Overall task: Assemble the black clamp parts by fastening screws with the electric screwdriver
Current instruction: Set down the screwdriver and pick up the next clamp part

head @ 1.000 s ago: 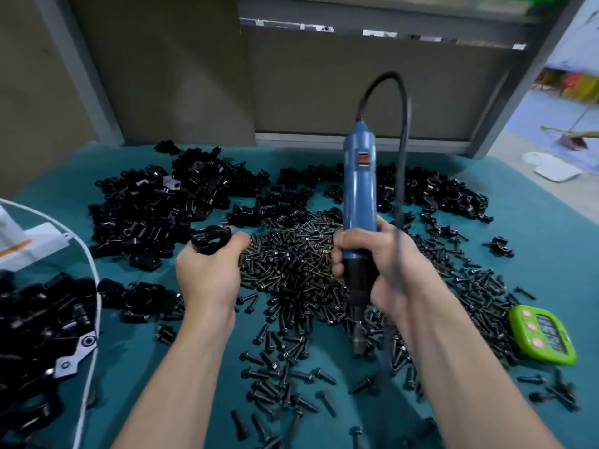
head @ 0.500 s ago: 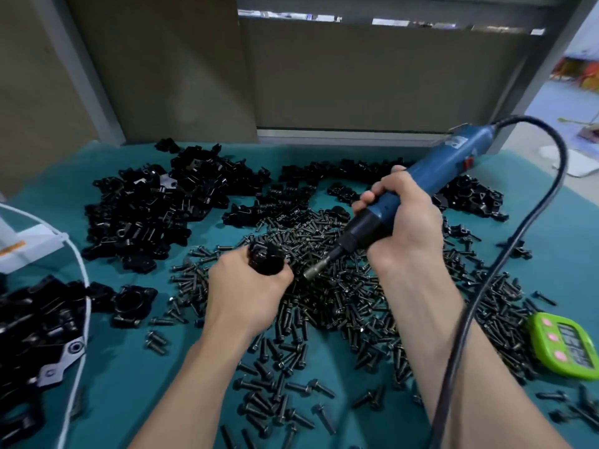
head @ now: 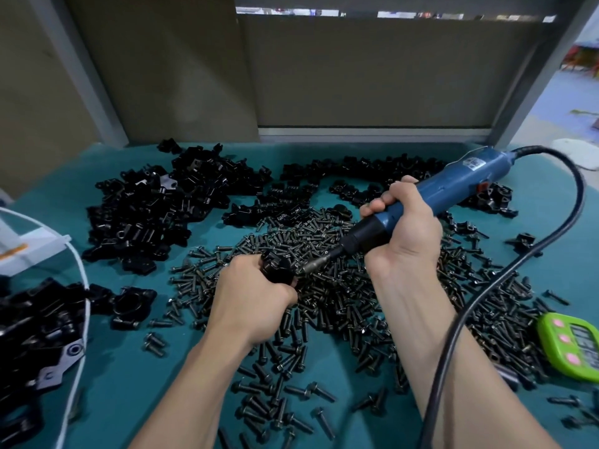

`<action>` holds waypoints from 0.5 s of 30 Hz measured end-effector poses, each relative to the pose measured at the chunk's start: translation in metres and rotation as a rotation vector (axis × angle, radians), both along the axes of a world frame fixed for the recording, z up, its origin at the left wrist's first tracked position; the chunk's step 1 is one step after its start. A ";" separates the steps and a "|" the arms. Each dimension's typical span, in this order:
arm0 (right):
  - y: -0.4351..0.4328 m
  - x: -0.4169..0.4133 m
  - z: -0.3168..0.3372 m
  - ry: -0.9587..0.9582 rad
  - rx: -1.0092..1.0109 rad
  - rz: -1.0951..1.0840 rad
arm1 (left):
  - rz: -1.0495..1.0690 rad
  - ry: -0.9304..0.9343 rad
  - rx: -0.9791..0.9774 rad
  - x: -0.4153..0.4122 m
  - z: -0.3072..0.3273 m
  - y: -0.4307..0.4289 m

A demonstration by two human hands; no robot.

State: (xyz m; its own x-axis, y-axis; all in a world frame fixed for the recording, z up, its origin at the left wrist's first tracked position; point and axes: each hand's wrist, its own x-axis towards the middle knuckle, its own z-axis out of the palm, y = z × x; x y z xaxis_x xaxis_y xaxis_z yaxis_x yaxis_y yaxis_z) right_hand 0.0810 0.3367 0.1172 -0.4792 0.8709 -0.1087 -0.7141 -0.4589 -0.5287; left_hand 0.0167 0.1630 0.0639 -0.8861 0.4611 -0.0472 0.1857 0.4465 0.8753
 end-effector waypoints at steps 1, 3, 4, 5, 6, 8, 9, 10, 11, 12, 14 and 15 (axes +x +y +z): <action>0.001 0.000 0.000 0.003 -0.004 -0.008 | 0.003 0.005 -0.003 -0.001 0.000 0.000; 0.001 0.000 0.000 0.009 -0.006 -0.021 | -0.003 0.000 -0.004 0.000 0.000 0.000; 0.001 -0.001 0.000 0.010 -0.004 -0.023 | -0.007 -0.004 -0.005 0.000 0.001 0.000; 0.001 -0.001 0.000 0.010 0.002 -0.023 | -0.012 -0.013 -0.002 0.001 0.000 0.000; 0.000 -0.001 0.000 0.011 0.010 -0.021 | -0.018 -0.020 -0.001 0.002 0.001 0.000; -0.001 -0.002 0.000 0.015 0.030 -0.016 | -0.027 -0.029 0.002 0.002 0.001 0.000; -0.002 -0.002 0.000 0.019 0.041 -0.017 | -0.026 -0.034 0.006 0.002 0.000 0.000; -0.002 -0.002 0.001 0.025 0.052 -0.017 | -0.027 -0.040 0.011 0.001 0.001 0.000; -0.002 -0.002 0.001 0.031 0.064 -0.015 | -0.030 -0.048 0.017 0.001 0.001 0.000; -0.003 -0.002 0.002 0.038 0.076 -0.009 | -0.032 -0.057 0.023 0.001 0.001 0.000; -0.005 -0.002 0.002 0.048 0.100 0.010 | -0.030 -0.063 0.022 0.003 0.001 0.000; -0.006 -0.002 0.003 0.049 0.115 0.022 | -0.031 -0.058 0.012 0.003 0.001 0.001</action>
